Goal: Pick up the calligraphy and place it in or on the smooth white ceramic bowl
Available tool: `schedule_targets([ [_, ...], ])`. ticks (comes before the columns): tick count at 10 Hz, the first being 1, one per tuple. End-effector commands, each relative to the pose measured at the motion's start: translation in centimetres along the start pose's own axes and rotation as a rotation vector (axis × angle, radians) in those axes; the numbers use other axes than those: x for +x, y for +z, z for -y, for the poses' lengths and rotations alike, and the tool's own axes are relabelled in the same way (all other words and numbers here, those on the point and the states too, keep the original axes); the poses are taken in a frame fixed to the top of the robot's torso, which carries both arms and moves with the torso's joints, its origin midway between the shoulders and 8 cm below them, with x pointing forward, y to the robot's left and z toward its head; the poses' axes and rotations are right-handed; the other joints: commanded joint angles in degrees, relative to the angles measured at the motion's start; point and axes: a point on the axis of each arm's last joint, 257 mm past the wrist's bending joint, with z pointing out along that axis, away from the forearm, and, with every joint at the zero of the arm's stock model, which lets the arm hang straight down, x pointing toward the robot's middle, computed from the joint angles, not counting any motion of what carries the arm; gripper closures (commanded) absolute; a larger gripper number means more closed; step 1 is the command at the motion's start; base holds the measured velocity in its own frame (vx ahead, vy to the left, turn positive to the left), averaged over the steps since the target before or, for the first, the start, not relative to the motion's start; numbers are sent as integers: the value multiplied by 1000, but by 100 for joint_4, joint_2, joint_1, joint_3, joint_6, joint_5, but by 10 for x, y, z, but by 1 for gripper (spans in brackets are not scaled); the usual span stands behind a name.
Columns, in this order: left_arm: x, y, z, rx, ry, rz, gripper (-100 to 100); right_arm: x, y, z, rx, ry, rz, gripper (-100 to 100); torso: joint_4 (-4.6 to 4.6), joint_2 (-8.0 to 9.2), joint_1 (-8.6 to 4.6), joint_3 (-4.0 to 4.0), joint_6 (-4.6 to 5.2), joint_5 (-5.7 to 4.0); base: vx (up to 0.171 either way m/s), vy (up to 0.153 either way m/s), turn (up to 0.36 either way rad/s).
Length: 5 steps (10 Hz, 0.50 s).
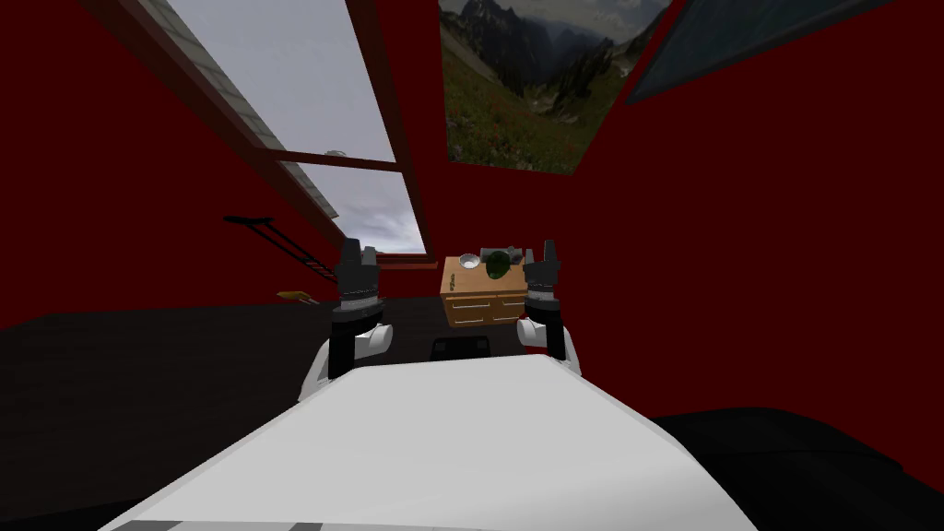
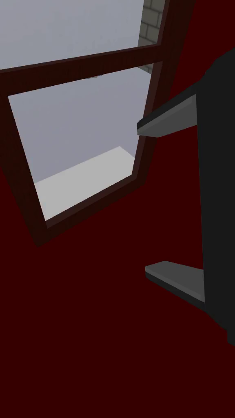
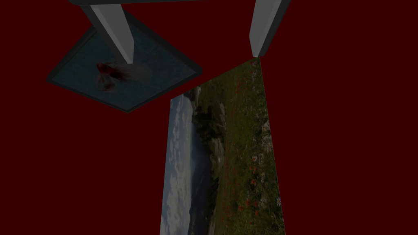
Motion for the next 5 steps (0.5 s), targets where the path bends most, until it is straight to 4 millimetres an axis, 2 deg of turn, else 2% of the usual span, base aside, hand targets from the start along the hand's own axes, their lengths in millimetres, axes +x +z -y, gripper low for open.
schedule_targets([
  [1,5,-3,-9,-19,9,-38,-100,0,0,0,0,0,0,0,0,0,0,0,0,0,-22,-34,-5],
  [5,19,-14,-41,-93,29,-145,-100,0,0,0,0,0,0,0,4,19,-31,11,1,-7,-44,-80,-14],
])
